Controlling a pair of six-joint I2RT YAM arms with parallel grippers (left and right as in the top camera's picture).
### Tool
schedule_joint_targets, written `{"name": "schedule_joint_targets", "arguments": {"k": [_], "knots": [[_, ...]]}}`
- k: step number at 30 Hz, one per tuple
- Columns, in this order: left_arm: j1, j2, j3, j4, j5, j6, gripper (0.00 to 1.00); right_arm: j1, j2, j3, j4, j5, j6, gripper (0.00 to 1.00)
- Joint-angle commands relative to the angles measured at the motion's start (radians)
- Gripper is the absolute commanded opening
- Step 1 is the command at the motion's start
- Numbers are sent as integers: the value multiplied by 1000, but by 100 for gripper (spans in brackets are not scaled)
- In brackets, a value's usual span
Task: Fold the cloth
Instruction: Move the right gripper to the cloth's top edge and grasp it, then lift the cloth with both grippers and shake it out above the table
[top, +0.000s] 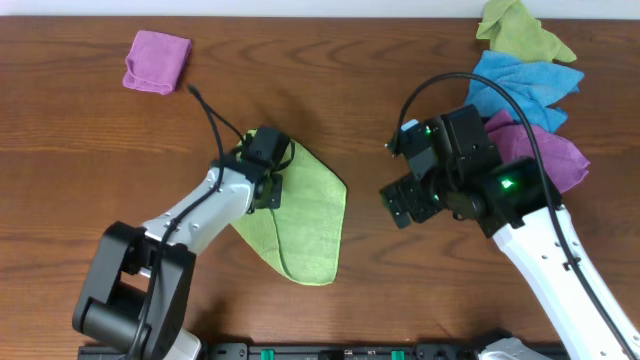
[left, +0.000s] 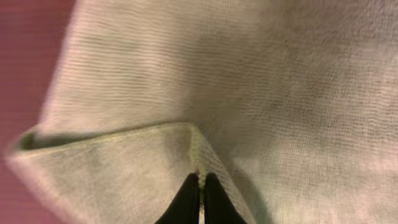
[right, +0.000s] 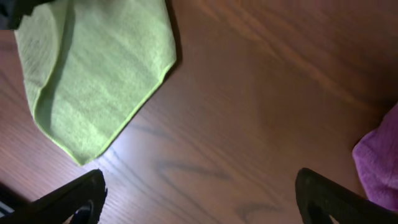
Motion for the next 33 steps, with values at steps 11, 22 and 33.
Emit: {"name": "schedule_joint_targets", "arguments": {"k": [11,22,33], "knots": [[77,-277,269,-203,-100,-64,6,4,163,-5,-29,-323,-41,73],[87,-285,269,-185,-99,-80,6,211,146,-54,85,-156,-193,79],[87,-285,269,-183,-99,-90,6,226,230,-224,414,-339,-195,99]]}}
